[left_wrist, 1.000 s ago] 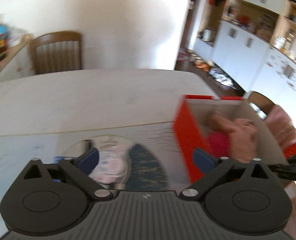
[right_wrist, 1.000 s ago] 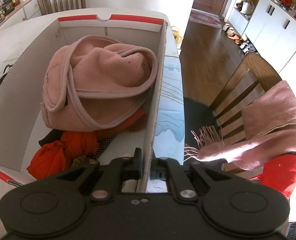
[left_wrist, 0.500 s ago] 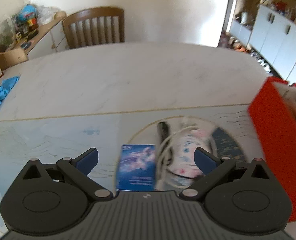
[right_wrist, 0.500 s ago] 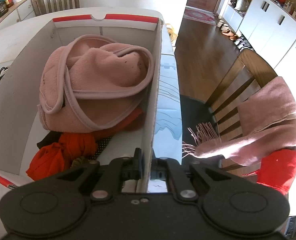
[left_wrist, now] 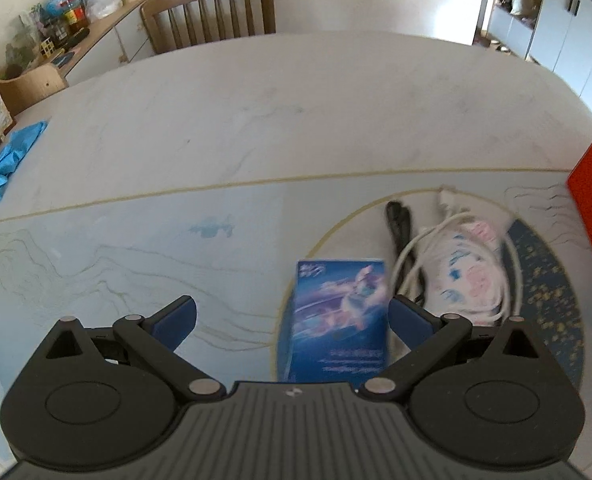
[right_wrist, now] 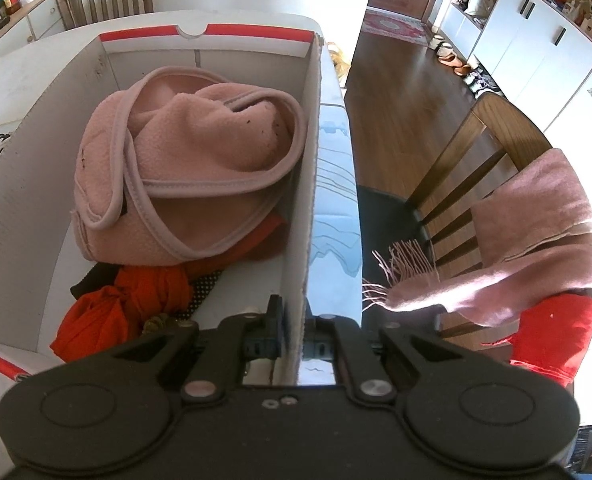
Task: Organize objects
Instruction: 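Grasp the blue booklet with the left gripper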
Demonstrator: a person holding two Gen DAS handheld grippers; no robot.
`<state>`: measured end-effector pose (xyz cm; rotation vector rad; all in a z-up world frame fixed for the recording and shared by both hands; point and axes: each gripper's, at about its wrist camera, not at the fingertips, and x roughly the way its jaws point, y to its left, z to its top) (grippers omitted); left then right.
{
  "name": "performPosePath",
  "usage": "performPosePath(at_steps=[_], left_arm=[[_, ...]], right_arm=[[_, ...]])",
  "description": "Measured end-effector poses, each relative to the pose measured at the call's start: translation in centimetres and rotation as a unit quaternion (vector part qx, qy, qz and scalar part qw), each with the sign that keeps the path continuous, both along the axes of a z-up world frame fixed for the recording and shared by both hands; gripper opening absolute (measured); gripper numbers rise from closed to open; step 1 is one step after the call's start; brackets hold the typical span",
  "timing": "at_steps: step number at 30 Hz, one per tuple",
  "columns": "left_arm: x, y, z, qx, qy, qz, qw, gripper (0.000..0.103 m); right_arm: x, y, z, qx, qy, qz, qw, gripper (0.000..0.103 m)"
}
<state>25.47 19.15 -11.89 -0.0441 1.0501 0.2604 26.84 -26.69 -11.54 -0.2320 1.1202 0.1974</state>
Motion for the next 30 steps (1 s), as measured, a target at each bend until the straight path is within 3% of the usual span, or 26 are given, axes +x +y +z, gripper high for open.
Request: performPosePath(at_steps=[17, 20, 22, 25, 30], left_arm=[[-1.5, -0.1, -1.6, -0.006, -0.001, 0.014, 0.9999, 0.101], [-2.0, -0.4, -1.5, -0.014, -0.005, 0.008, 0.9998, 0.081], [-2.2, -0.6, -1.4, -0.025, -0.011, 0.004, 0.9996, 0.062], [-2.5, -0.8, -1.2, -0.034, -0.017, -0.002, 0.9993, 0.052], [-2.8, -0.6, -0.8, -0.035, -0.023, 0.002, 0.9991, 0.051]], right_arm=[[0.0, -0.1, 0.1, -0.003, 0.0, -0.001, 1.0, 0.006], [0.0, -0.1, 0.1, -0.003, 0.0, -0.001, 1.0, 0.006], [0.0, -0.1, 0.1, -0.003, 0.0, -0.001, 1.0, 0.006], [0.0, 0.0, 0.1, -0.003, 0.0, -0.001, 1.0, 0.006], [-0.1, -0.2, 0.3, -0.004, -0.001, 0.0, 1.0, 0.006]])
